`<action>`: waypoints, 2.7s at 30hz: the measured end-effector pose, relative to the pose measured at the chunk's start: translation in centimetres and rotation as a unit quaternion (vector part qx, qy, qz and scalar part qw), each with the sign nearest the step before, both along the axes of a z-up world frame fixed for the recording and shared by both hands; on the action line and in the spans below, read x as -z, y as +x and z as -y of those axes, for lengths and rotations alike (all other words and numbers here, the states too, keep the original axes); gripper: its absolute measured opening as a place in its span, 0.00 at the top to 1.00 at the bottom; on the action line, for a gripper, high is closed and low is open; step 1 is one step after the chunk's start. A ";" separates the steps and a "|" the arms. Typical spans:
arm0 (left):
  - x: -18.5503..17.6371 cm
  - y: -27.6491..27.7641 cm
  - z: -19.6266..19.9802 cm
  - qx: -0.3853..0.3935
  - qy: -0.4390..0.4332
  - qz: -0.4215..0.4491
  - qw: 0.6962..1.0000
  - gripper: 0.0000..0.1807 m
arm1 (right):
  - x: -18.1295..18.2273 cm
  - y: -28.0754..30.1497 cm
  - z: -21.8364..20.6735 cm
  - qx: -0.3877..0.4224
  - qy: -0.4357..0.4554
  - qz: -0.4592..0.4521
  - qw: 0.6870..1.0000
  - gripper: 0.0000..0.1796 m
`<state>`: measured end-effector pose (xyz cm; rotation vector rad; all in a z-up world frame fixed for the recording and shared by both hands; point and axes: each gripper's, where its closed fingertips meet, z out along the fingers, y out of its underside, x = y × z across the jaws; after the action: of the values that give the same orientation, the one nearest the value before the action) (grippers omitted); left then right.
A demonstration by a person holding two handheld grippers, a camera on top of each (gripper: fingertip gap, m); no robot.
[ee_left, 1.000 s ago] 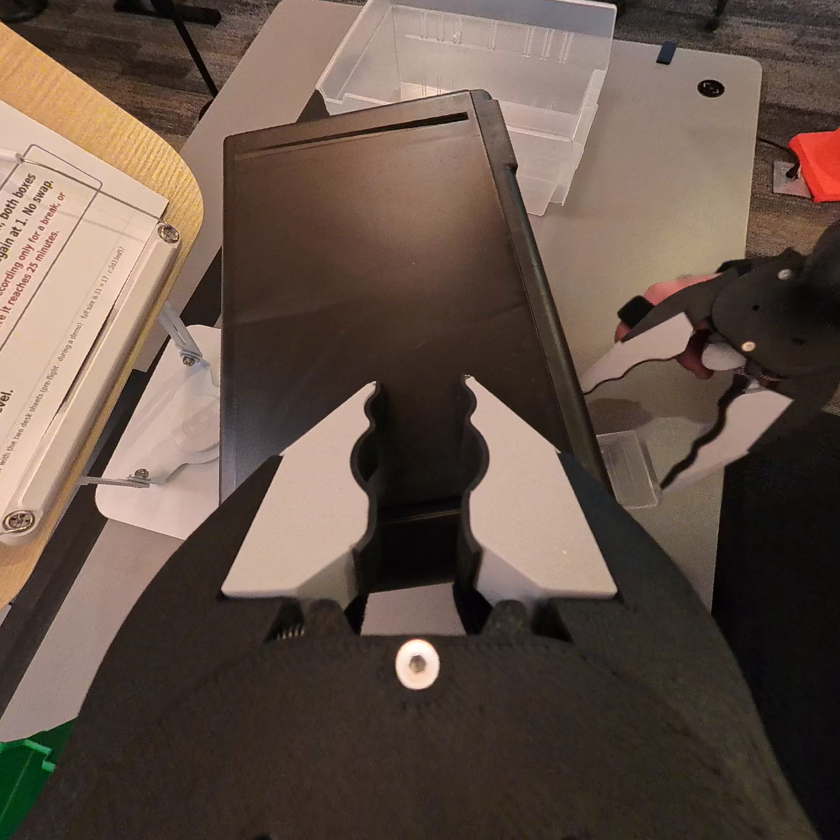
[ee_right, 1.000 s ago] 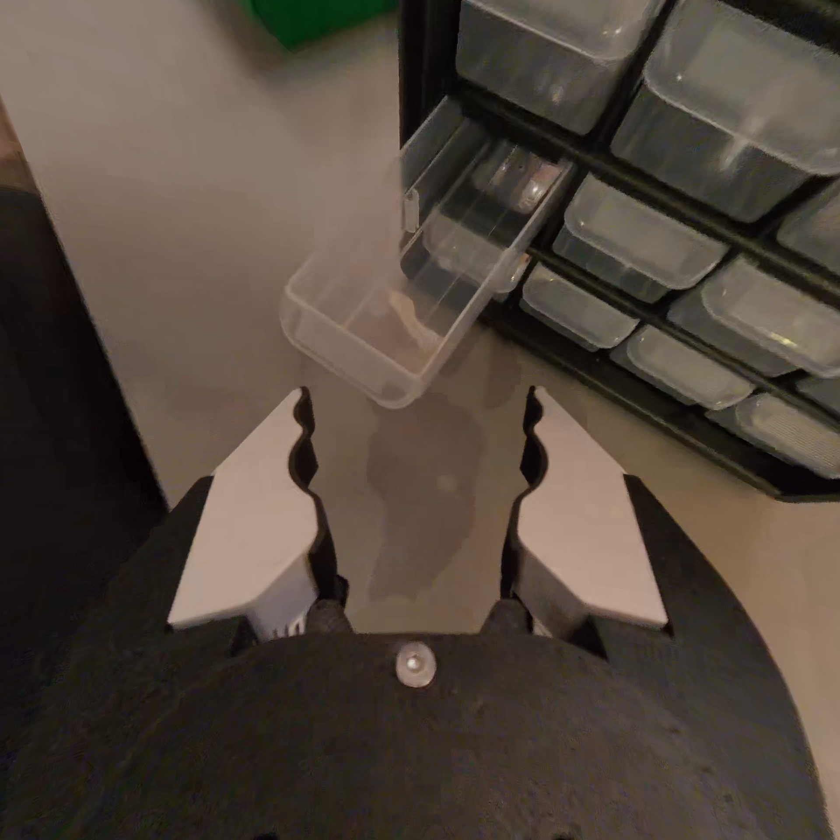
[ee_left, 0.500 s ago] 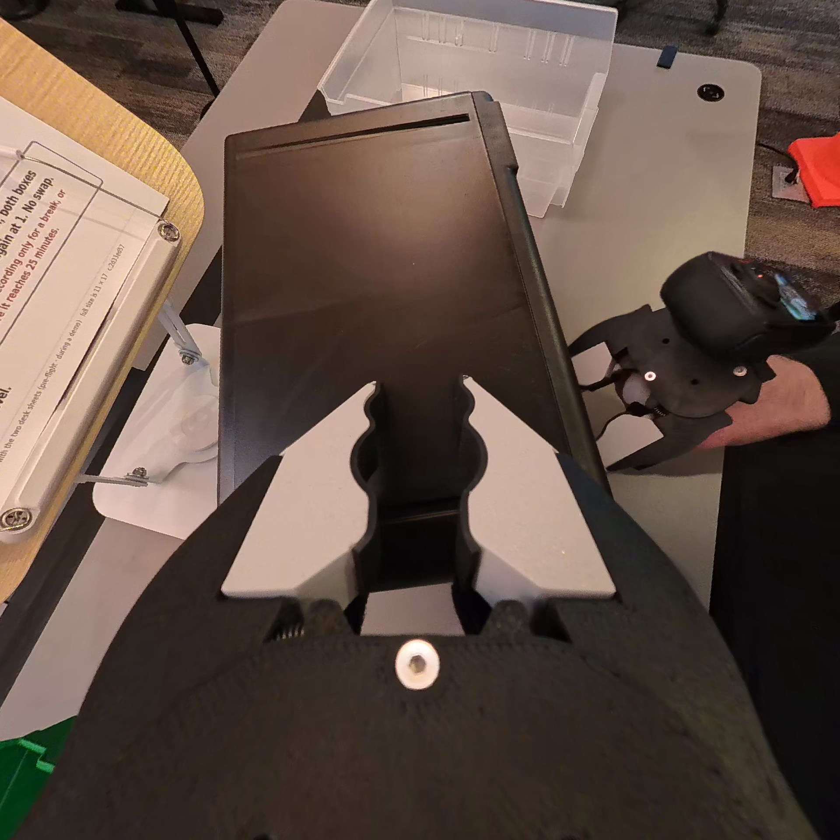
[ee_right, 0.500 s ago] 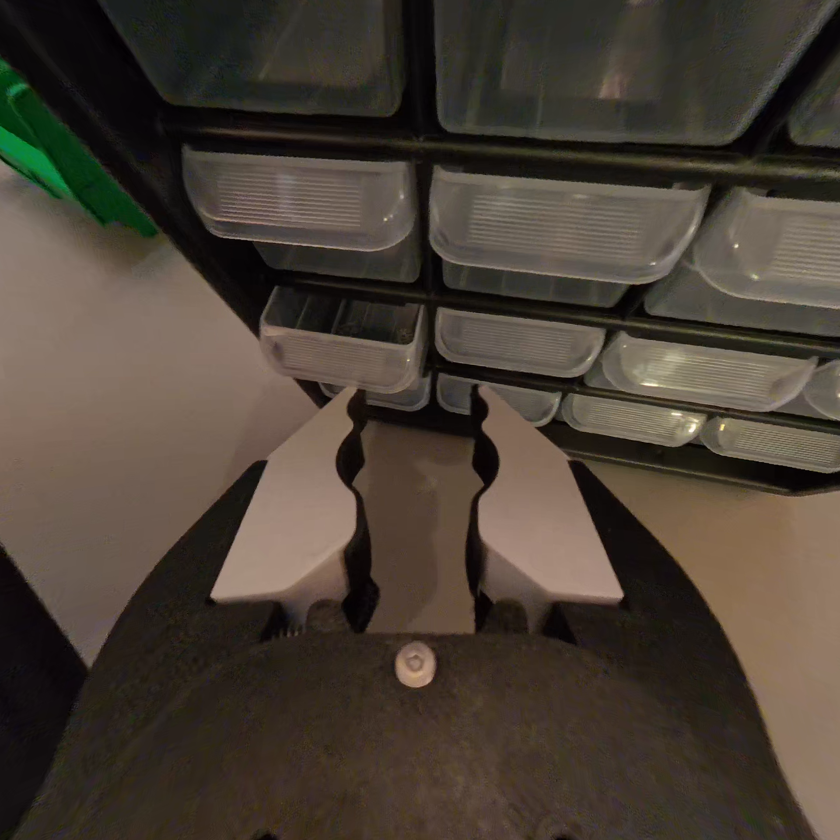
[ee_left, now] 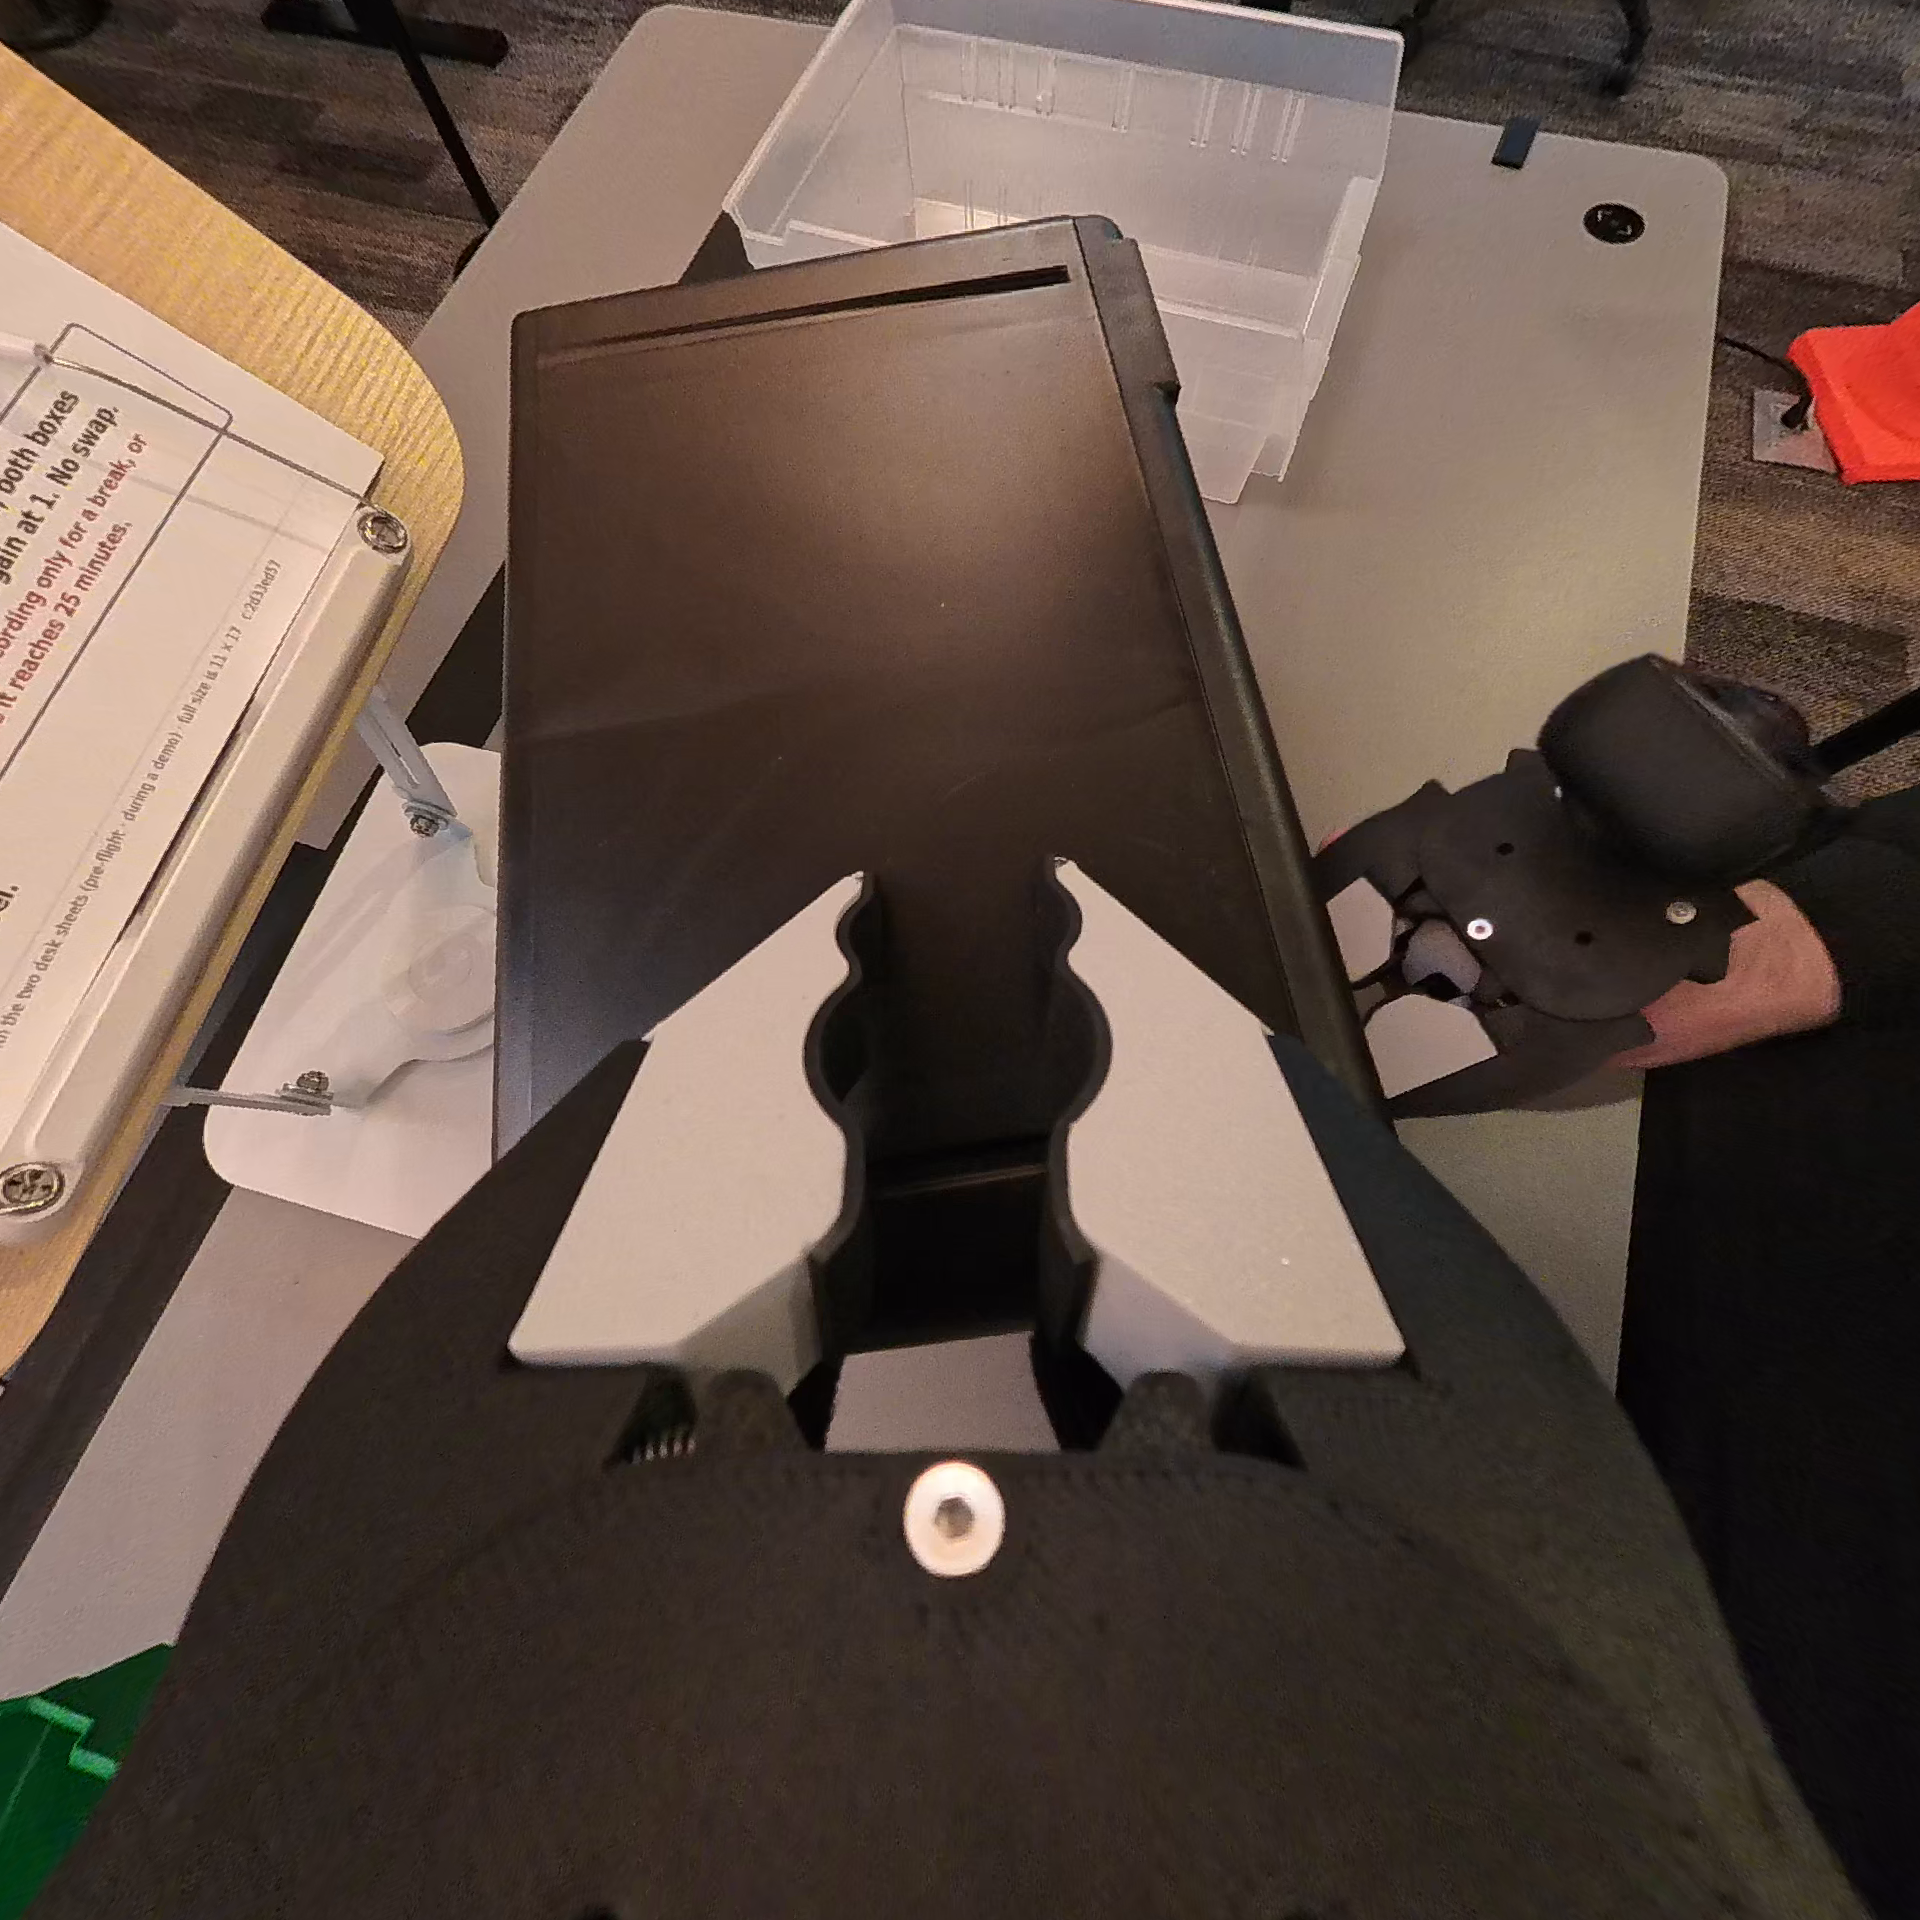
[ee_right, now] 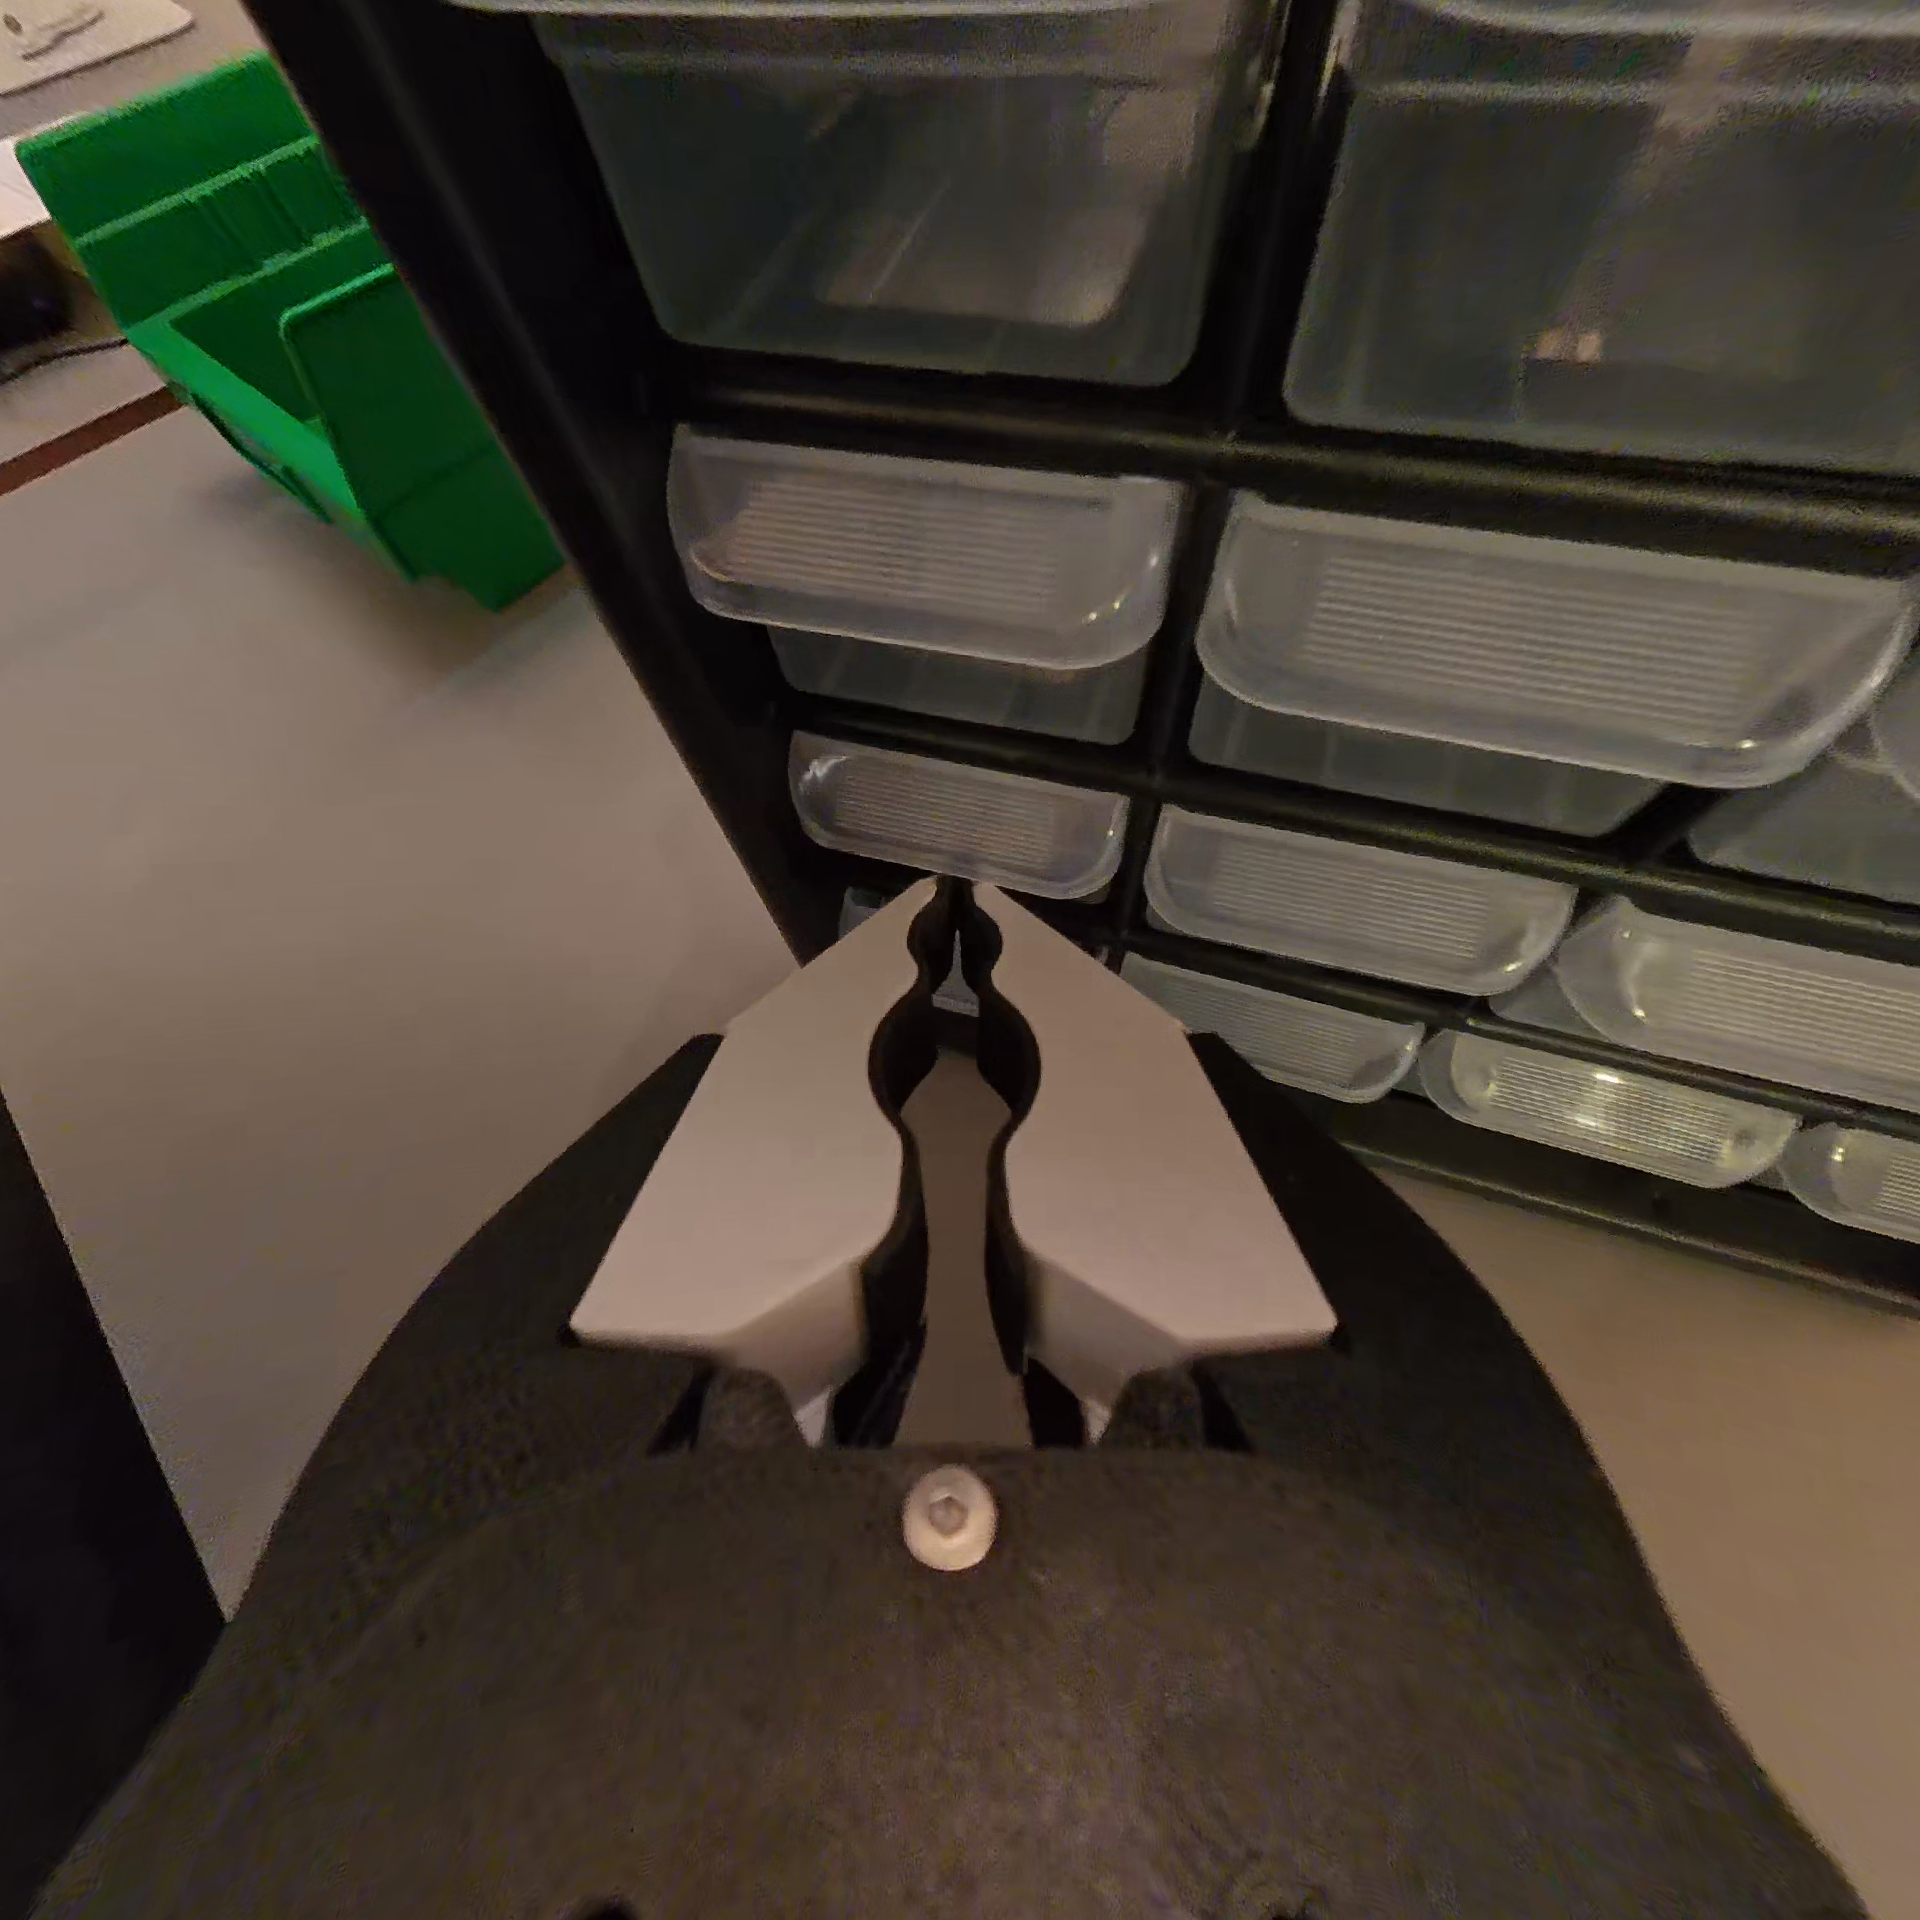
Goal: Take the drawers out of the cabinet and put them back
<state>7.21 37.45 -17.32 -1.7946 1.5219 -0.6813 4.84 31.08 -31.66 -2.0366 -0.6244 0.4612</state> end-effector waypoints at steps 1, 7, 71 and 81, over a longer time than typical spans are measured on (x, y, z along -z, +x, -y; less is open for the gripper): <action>0.0 0.0 0.0 0.000 0.000 0.000 1.000 0.84 | 0.0 0.2 0.2 -0.007 -0.005 0.007 1.000 1.00; 0.0 -0.1 -0.1 0.001 -0.001 0.004 1.000 0.83 | -4.3 7.8 -0.8 0.010 0.043 -0.016 0.999 0.95; 0.1 3.2 -3.6 -0.027 -0.002 -0.025 0.999 0.72 | 1.6 13.1 -2.1 -0.043 0.263 0.477 0.838 0.87; 0.1 3.2 -3.5 -0.024 0.008 -0.024 0.999 0.73 | 2.3 12.4 -1.5 -0.076 0.292 0.504 0.809 0.97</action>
<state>10.45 40.90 -17.43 -1.8416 1.5060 -0.6061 17.21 32.62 -33.94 -1.4919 -1.3625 -0.7462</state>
